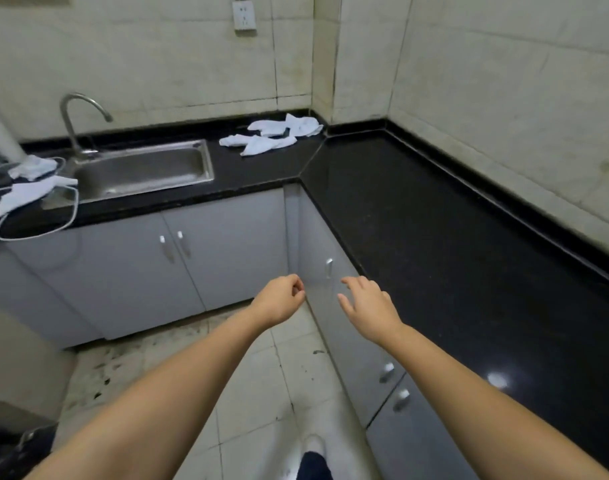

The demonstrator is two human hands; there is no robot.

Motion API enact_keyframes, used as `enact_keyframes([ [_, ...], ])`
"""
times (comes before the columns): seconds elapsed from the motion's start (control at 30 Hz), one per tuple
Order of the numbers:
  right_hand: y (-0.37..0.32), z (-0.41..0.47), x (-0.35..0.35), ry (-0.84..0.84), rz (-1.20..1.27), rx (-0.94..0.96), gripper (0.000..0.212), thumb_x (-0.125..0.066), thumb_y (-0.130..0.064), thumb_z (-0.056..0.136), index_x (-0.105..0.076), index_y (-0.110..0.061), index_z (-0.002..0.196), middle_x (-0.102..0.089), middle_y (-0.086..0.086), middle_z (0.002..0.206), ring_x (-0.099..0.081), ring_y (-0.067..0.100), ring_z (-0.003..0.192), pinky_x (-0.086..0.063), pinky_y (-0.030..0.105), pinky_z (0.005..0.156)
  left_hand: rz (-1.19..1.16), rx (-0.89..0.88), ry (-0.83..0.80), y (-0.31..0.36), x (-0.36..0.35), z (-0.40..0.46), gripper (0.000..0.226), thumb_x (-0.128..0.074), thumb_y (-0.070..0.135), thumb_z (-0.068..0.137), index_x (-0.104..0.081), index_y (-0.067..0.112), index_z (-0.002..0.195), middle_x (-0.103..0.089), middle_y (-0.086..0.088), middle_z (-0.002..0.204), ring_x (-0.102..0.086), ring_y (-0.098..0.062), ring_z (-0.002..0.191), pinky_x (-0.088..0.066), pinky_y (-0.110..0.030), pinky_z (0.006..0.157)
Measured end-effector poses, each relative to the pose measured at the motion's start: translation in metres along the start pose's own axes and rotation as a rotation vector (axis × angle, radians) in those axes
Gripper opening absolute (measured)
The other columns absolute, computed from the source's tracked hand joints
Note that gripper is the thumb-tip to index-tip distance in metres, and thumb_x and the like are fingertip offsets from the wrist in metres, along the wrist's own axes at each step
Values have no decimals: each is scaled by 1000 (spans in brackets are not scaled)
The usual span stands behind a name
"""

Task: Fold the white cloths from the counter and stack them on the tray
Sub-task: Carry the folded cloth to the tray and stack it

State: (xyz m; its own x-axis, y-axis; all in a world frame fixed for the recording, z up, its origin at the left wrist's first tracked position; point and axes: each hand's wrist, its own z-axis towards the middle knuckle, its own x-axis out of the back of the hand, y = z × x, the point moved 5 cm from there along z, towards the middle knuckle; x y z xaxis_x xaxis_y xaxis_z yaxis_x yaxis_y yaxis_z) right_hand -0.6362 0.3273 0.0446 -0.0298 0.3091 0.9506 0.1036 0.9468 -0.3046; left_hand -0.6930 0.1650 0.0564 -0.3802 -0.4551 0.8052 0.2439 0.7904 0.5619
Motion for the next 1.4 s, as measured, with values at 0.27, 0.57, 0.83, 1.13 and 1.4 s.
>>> enact_keyframes([
  [0.27,-14,174,14,-53,-3,71,42,-34,-37,100,-39,-20,138,-46,3,136,-43,24,123,-37,41,98,-52,79,80,-39,71,141,20,-47,17,94,-60,8,106,-66,-9,104,-59,-24,97,-41,-26,77],
  [0.57,-44,358,-4,-85,-16,131,40,-35,-37,100,-41,-20,136,-47,3,136,-44,25,123,-37,41,97,-83,114,93,-101,129,304,18,-48,17,94,-60,10,105,-65,-7,102,-56,-18,89,-39,-23,75],
  [0.83,-65,539,2,-86,71,31,39,-34,-37,100,-44,-21,135,-48,1,134,-45,22,124,-37,38,98,-38,86,44,-156,211,465,17,-48,16,92,-61,11,102,-59,1,84,-58,-21,84,-45,-32,78],
  [1.13,-69,711,-8,-106,243,27,30,-37,-29,100,-57,-16,120,-56,4,119,-54,23,109,-45,42,94,-45,188,42,-206,244,611,18,-50,17,92,-61,10,105,-63,-8,103,-59,-24,96,-46,-33,83],
  [1.4,-64,901,-15,-145,220,88,36,-36,-6,97,-56,-9,126,-49,17,130,-48,33,120,-39,44,102,90,319,30,-238,242,701,47,-53,24,92,-39,14,136,-42,-9,129,-43,-27,119,-45,-42,93],
])
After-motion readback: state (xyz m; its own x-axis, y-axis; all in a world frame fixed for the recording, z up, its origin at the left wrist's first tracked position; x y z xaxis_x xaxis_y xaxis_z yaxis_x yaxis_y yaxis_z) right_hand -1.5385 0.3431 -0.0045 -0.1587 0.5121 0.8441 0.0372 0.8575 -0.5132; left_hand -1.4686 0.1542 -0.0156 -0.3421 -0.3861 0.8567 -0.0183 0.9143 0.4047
